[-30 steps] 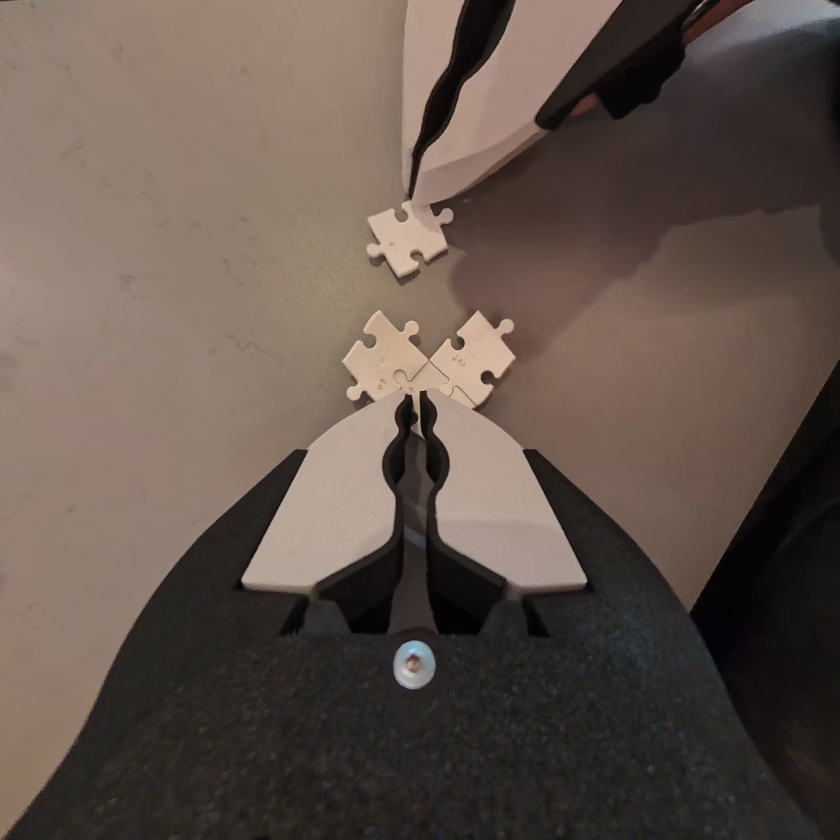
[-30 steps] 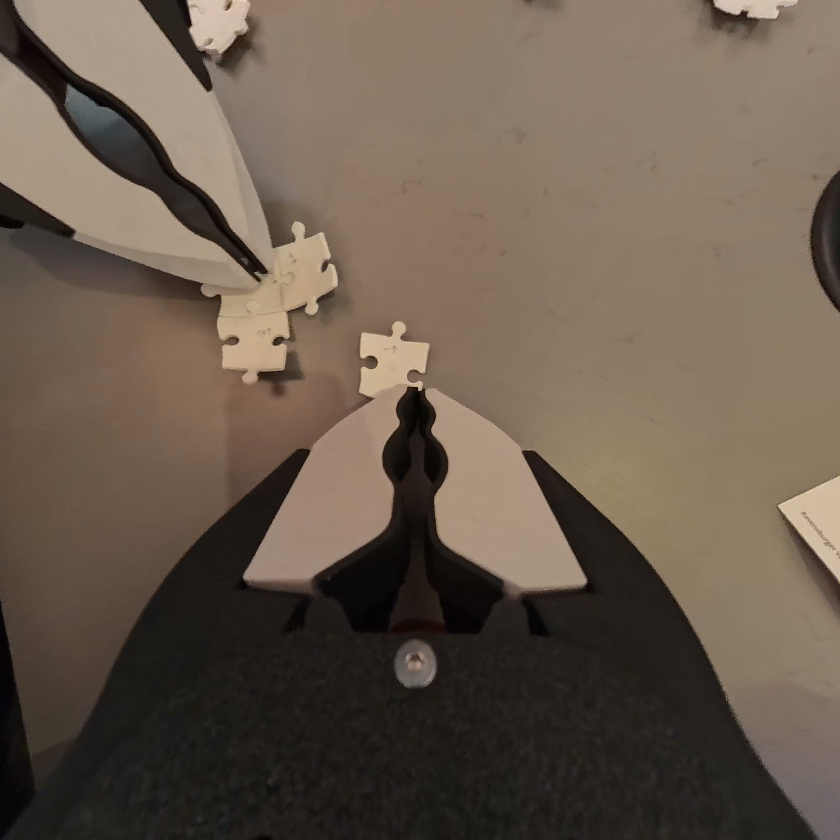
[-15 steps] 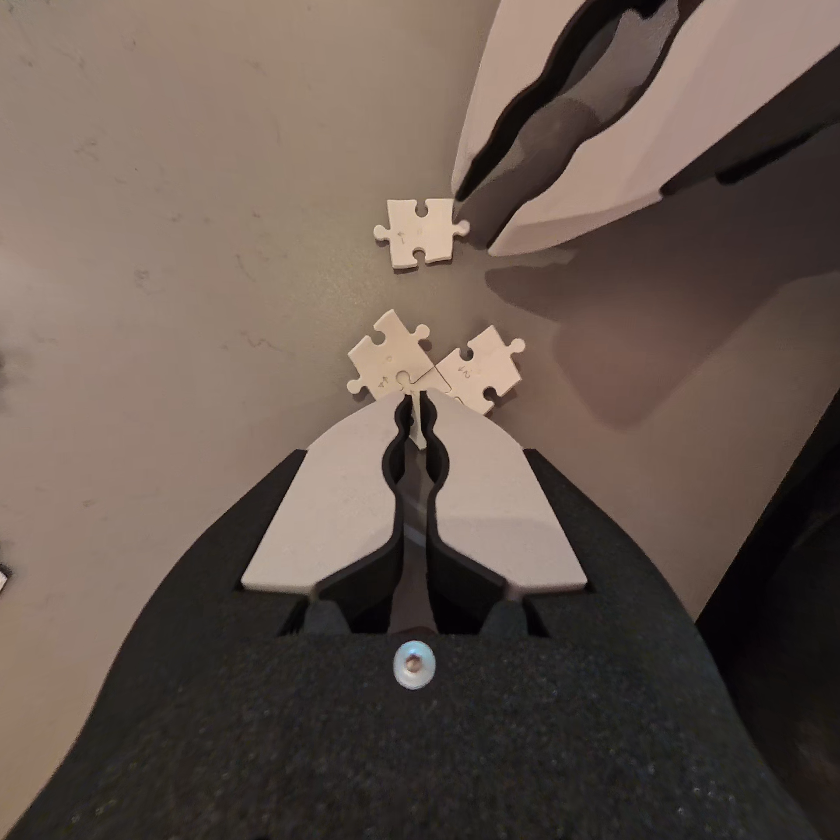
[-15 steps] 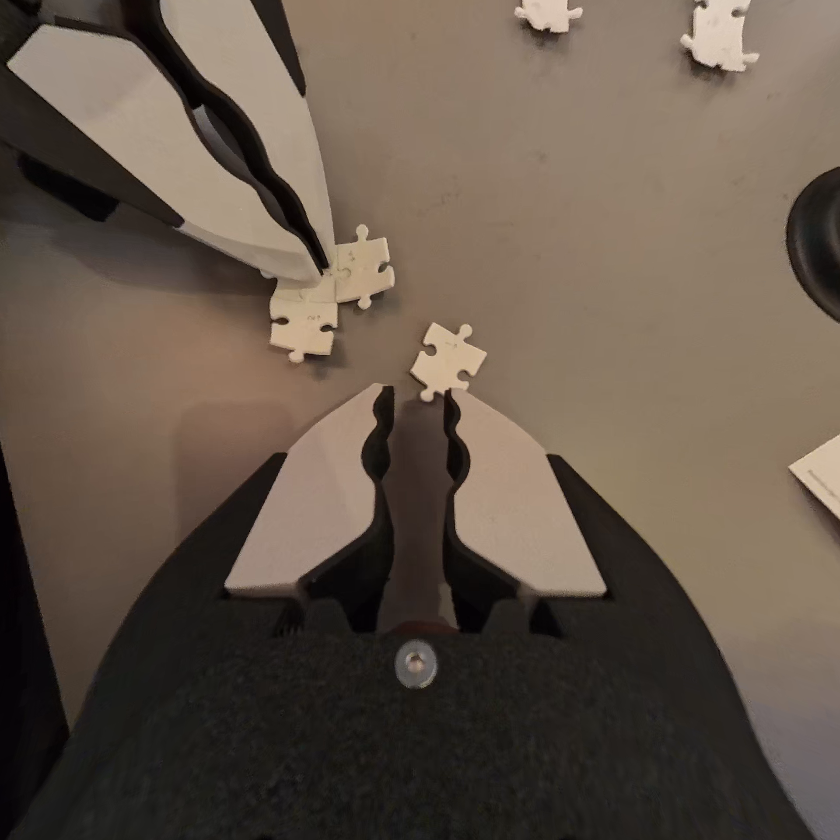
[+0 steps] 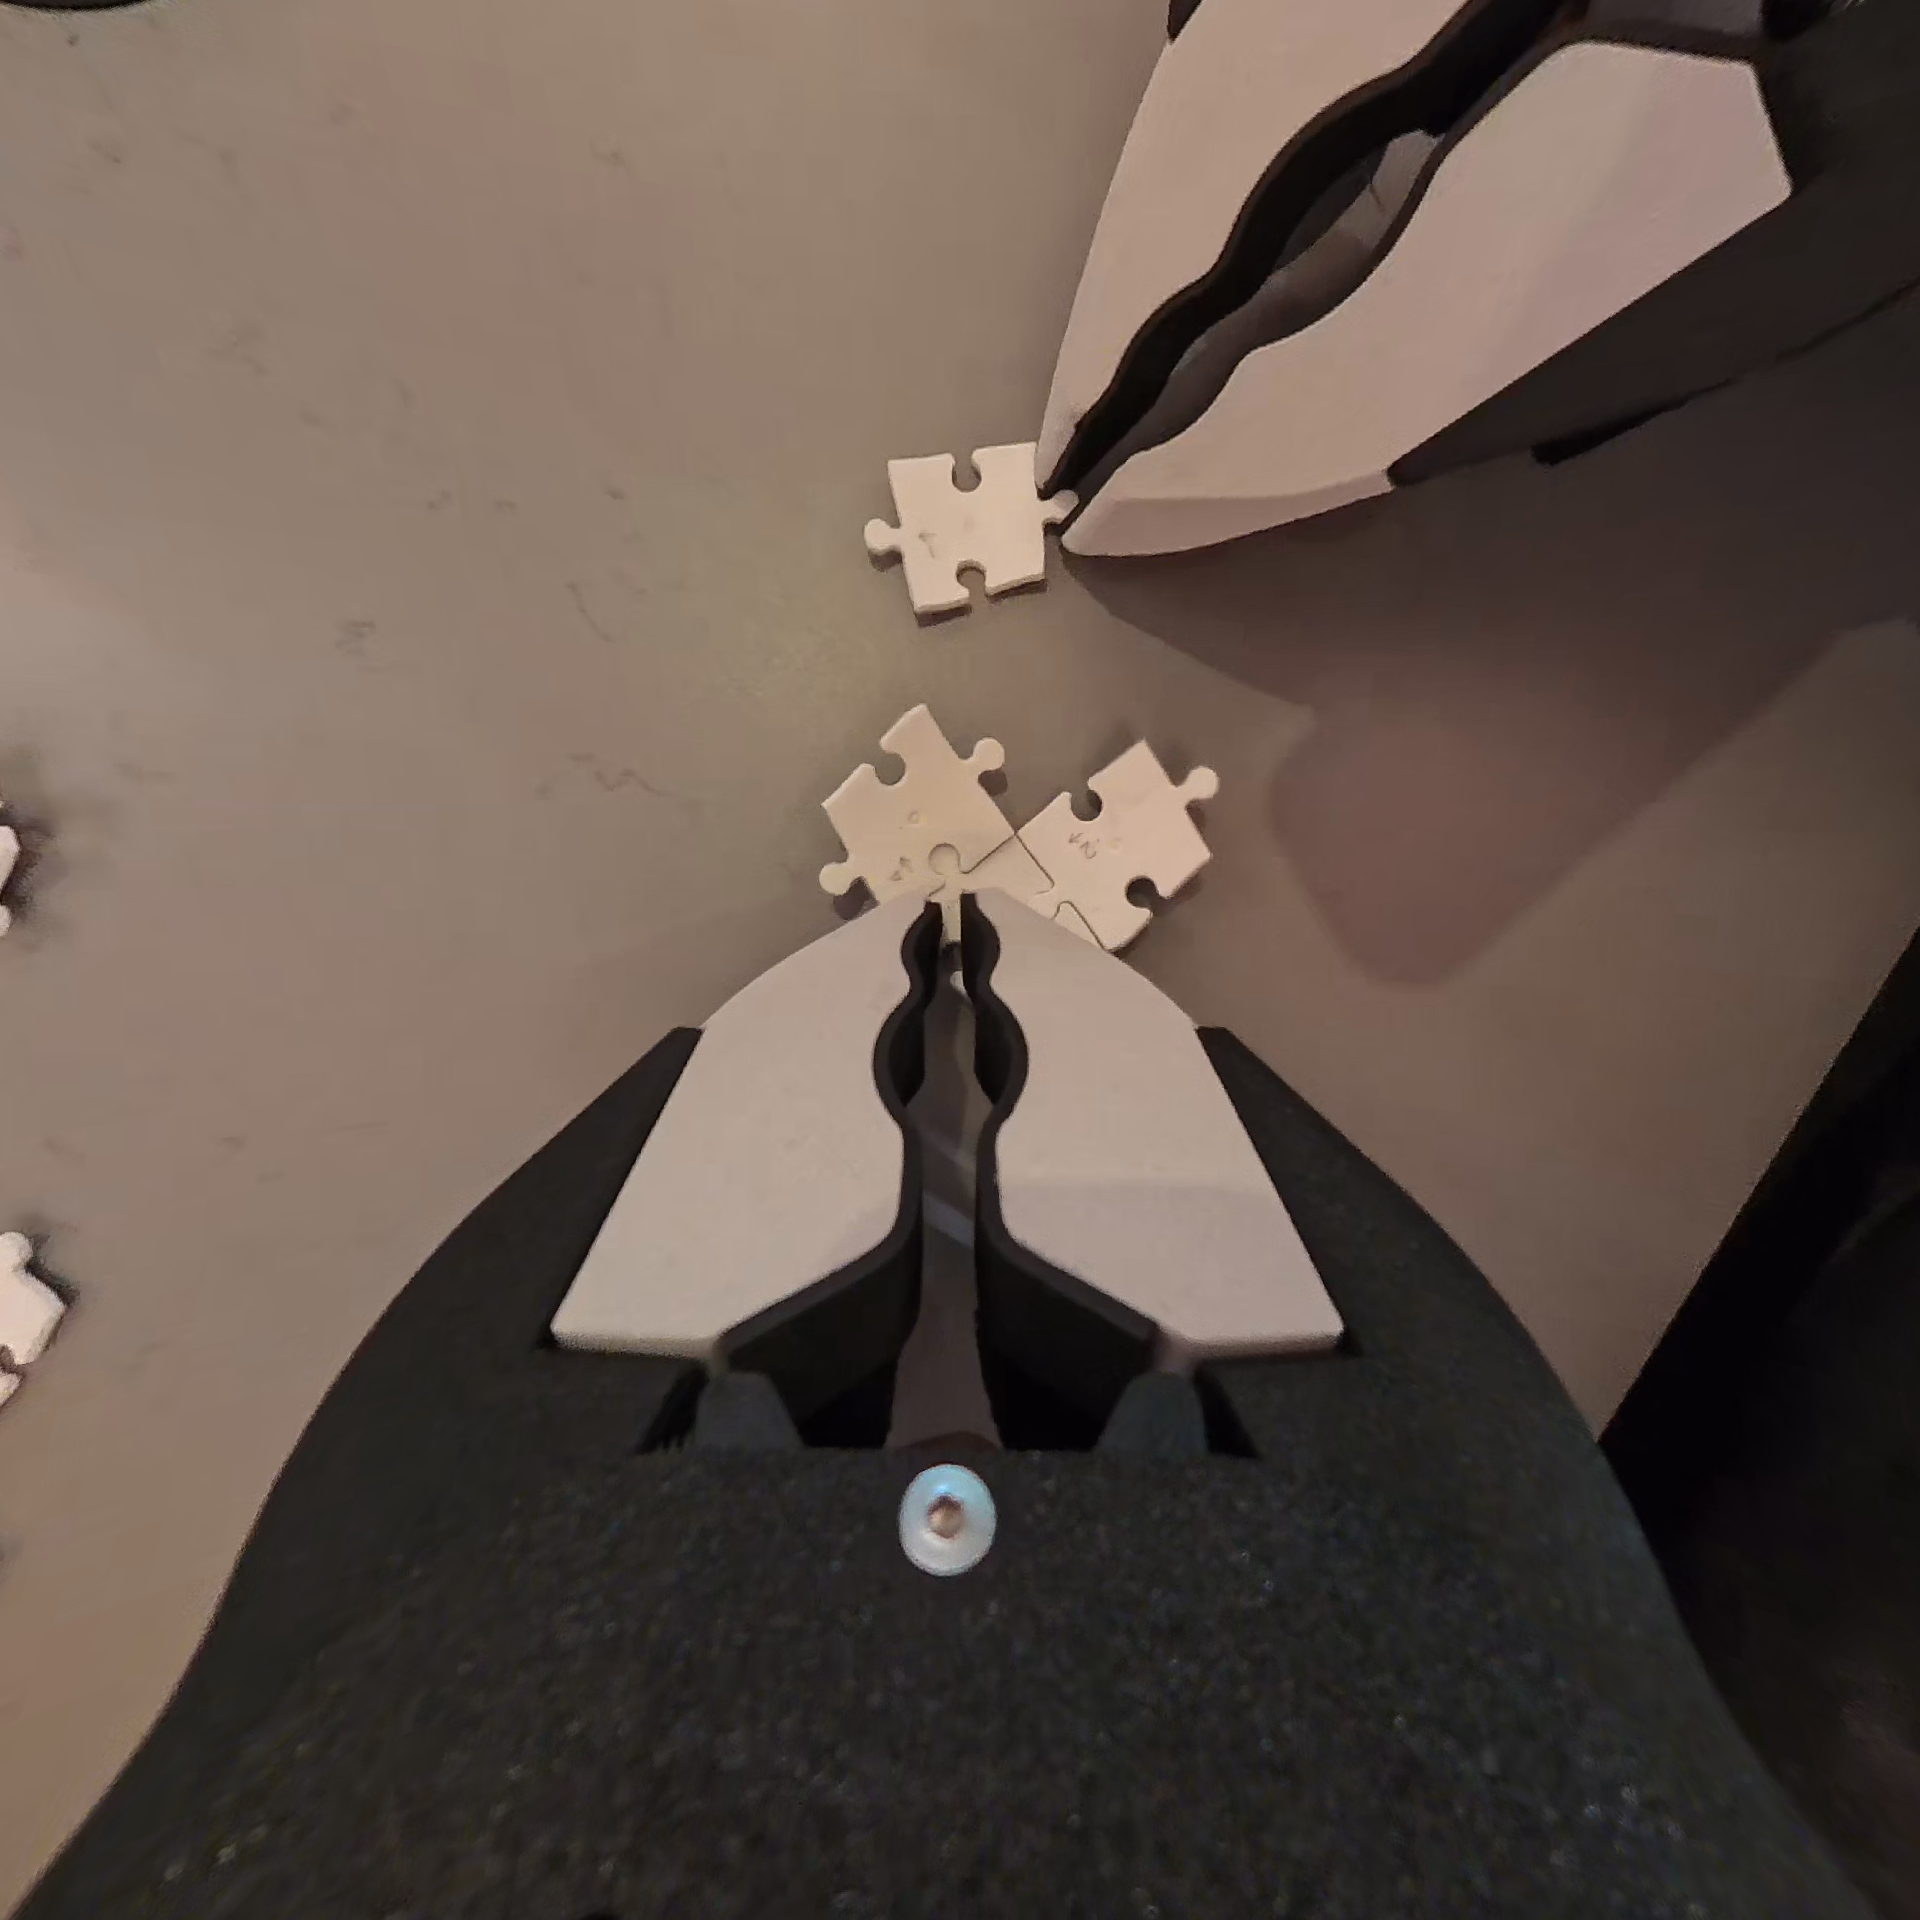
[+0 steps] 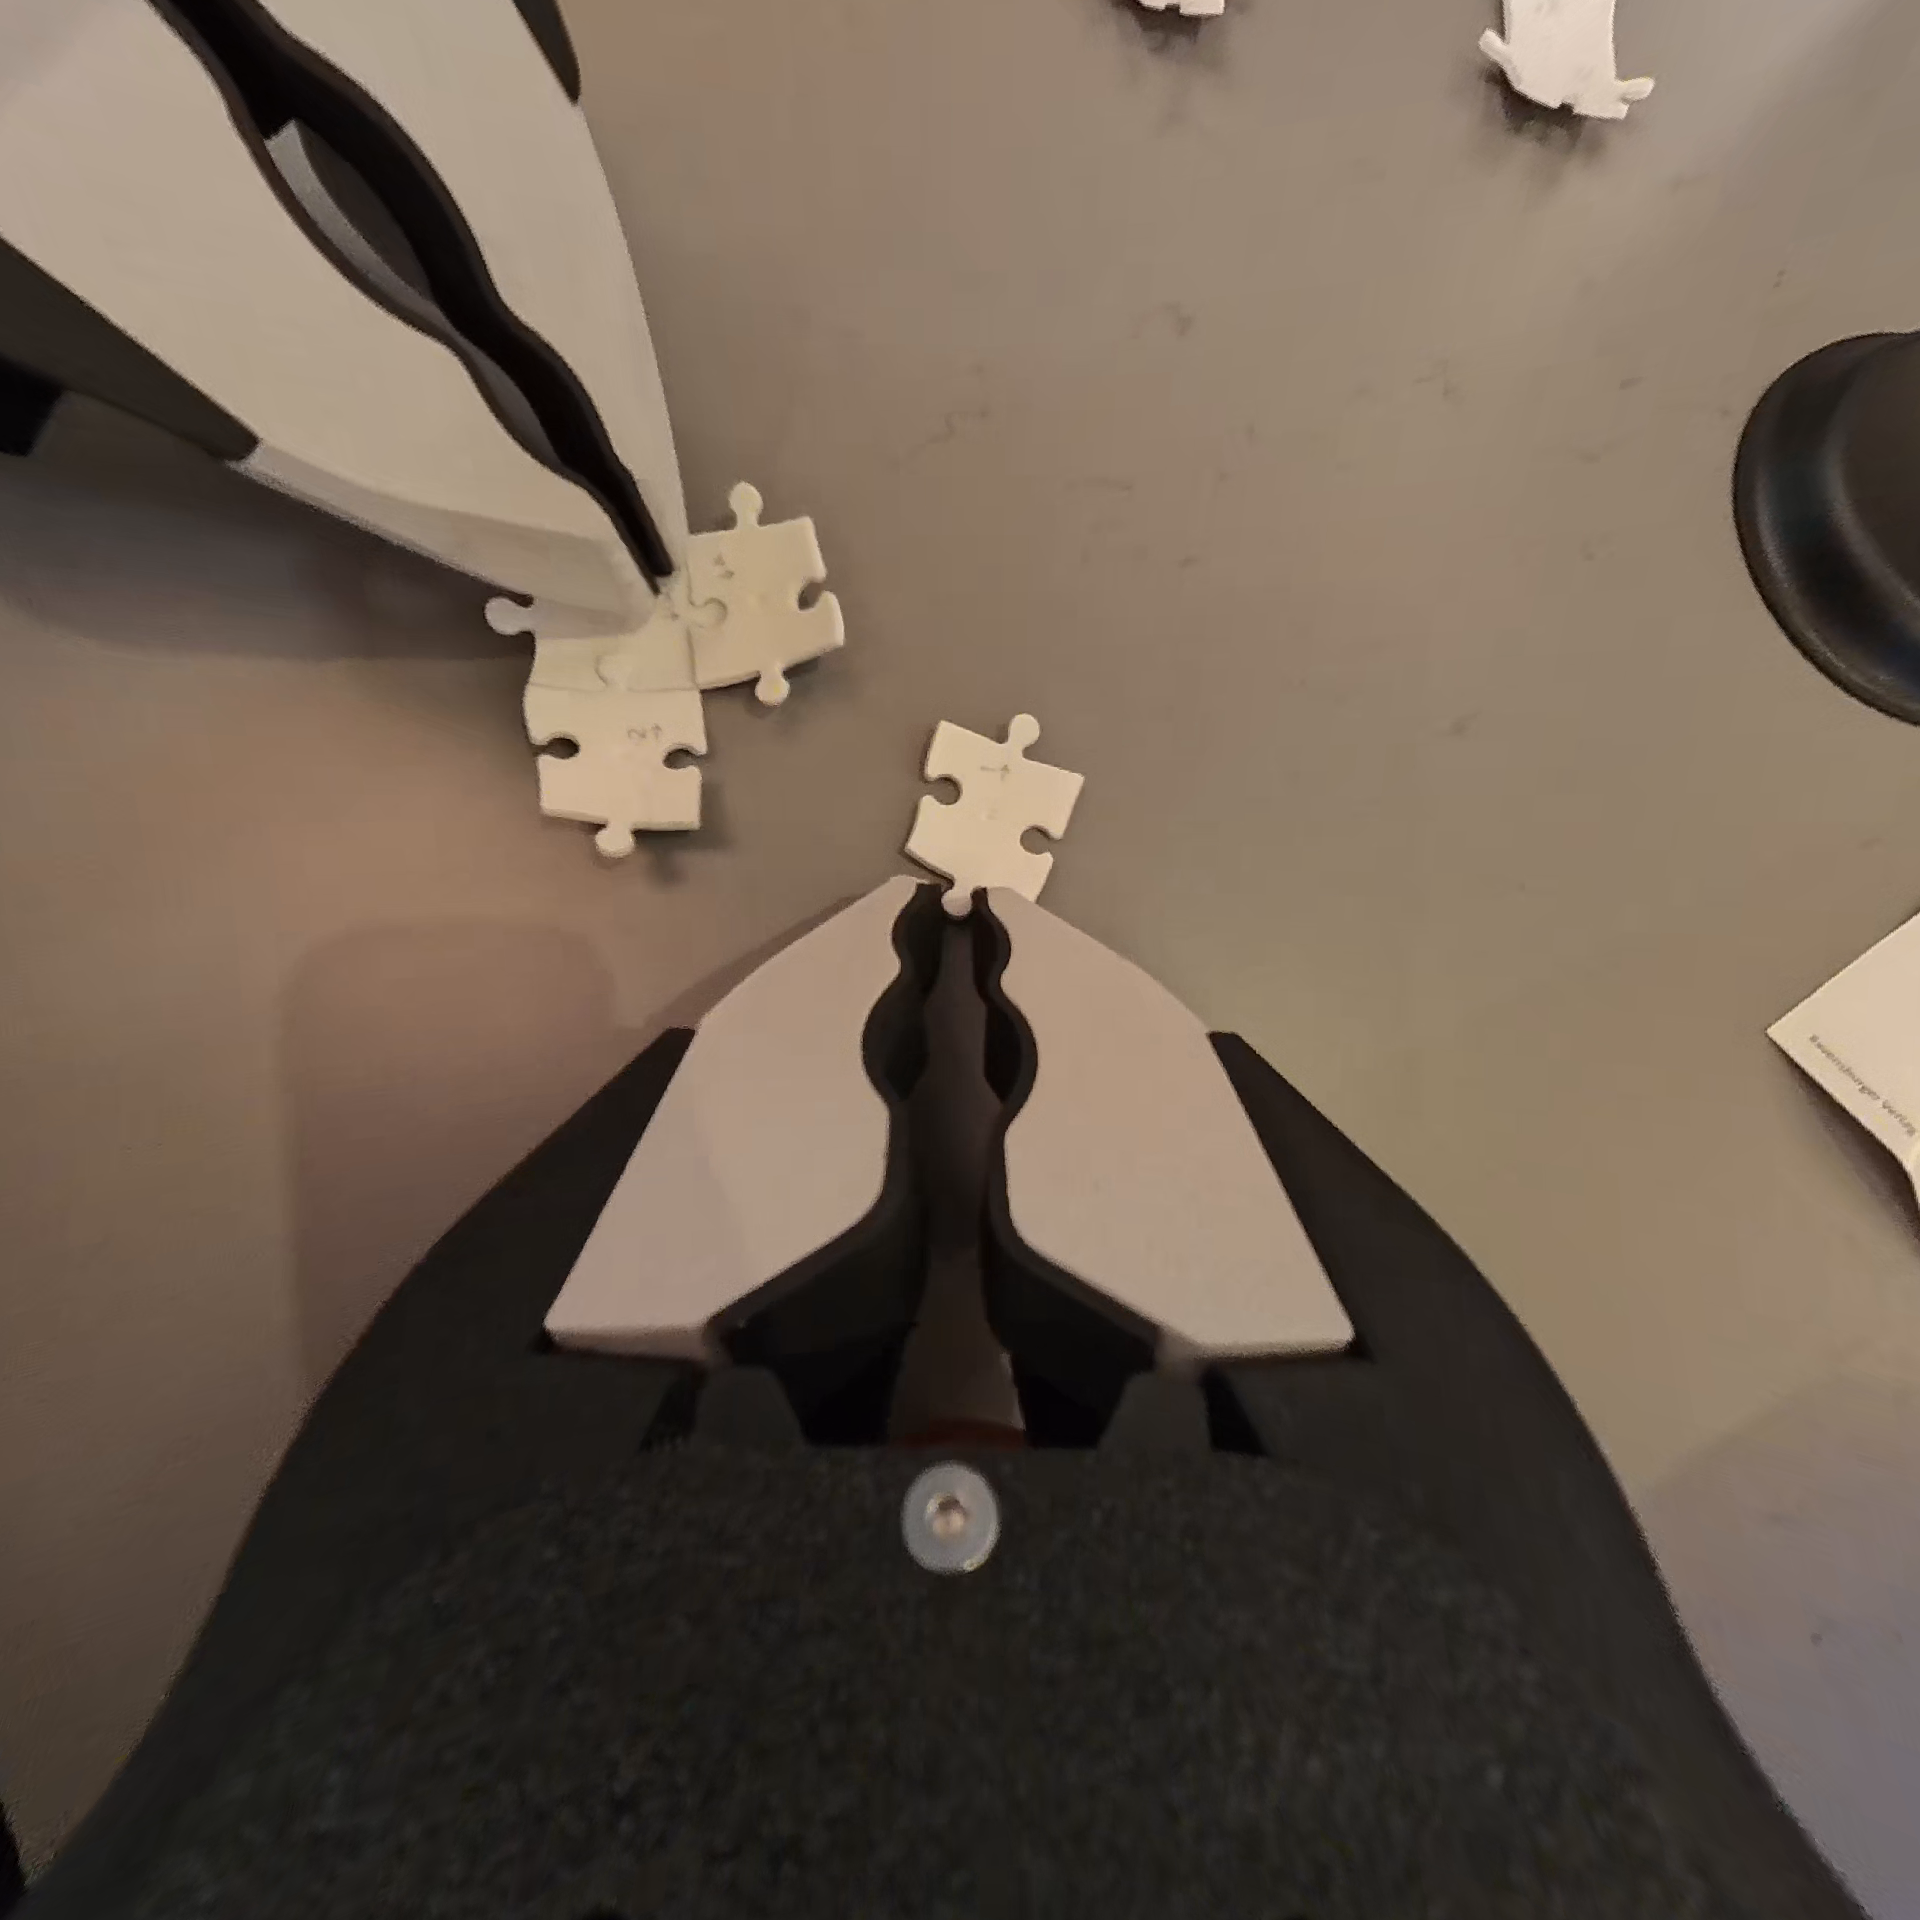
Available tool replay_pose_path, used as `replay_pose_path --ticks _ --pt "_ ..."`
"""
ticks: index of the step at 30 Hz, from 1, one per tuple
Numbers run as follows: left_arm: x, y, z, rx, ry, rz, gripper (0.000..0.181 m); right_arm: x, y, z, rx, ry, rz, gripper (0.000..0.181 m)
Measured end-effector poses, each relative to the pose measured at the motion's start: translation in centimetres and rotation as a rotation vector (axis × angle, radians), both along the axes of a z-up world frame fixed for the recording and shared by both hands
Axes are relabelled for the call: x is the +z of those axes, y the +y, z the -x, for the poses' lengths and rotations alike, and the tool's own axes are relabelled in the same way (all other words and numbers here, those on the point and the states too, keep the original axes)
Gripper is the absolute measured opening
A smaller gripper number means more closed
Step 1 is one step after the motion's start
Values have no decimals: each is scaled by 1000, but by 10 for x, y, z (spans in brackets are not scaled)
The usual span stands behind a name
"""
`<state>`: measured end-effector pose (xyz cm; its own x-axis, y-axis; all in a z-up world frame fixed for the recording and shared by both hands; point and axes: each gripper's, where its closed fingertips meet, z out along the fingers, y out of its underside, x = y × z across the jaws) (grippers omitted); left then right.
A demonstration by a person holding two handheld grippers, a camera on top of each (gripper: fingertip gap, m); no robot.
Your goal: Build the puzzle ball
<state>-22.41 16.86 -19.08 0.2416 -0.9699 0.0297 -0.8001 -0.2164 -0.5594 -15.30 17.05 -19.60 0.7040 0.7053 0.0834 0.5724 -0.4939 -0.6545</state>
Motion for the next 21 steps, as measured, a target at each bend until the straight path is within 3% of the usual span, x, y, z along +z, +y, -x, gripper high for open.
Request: replay_pose_path --ticks 4,8,12,15,21 --pt "1 6 -1 -2 4 -10 3 10 -3 -2 58 -17 -29 5" --pt "3 7 -4 -12 -9 -5 4 25 -19 -2 221 -82 -42 5" --pt "6 7 -3 -6 -15 -15 4 43 -39 20 456 -92 -101 5" --pt "12 5 1 3 -39 -18 5 41 -44 29 561 -171 -93 5" --pt "16 -2 11 26 -76 22 5 20 -38 35 530 -240 -2 5"
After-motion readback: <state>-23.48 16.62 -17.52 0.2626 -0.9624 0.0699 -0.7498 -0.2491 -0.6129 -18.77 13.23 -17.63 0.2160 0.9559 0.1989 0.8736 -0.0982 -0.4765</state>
